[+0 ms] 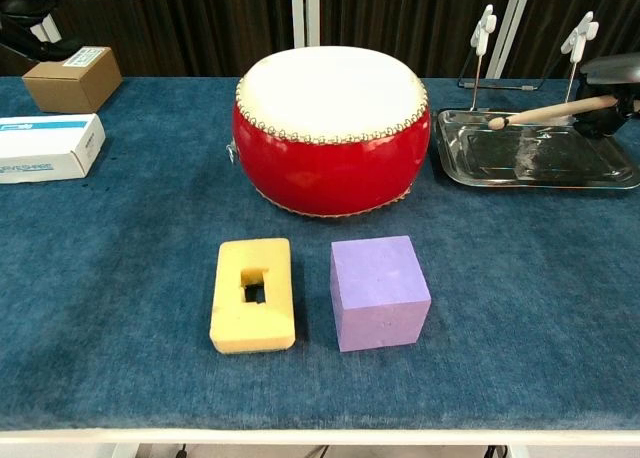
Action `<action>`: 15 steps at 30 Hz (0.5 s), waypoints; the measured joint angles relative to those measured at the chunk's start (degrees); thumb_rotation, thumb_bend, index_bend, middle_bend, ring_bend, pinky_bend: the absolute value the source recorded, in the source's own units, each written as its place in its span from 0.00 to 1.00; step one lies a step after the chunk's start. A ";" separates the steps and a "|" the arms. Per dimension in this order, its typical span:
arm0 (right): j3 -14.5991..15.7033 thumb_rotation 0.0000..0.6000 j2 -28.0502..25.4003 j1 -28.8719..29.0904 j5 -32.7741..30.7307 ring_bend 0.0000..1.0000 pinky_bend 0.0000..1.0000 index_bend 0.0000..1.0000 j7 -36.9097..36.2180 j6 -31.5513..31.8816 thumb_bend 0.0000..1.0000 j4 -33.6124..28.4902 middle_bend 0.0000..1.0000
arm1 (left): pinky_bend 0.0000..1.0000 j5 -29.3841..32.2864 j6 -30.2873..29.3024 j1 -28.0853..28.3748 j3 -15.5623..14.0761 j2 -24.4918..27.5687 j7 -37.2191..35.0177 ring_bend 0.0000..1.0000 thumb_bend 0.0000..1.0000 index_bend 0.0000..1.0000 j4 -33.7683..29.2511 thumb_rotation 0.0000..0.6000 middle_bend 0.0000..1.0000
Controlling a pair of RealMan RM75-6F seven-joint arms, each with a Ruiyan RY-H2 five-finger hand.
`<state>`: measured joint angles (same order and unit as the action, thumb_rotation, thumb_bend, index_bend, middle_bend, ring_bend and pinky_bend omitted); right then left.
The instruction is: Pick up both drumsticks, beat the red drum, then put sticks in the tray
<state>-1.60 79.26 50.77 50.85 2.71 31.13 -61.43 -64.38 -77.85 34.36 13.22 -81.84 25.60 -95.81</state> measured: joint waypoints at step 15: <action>-1.68 1.00 3.73 2.14 -8.08 0.11 0.20 0.19 7.11 -1.87 0.12 1.98 0.29 | 1.00 -0.72 0.07 -1.53 0.13 0.70 -0.98 1.00 0.34 0.99 -0.23 1.00 0.99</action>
<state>-3.29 82.99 52.91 42.77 9.82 29.26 -59.45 -65.10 -77.79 32.83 13.35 -81.14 24.63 -96.04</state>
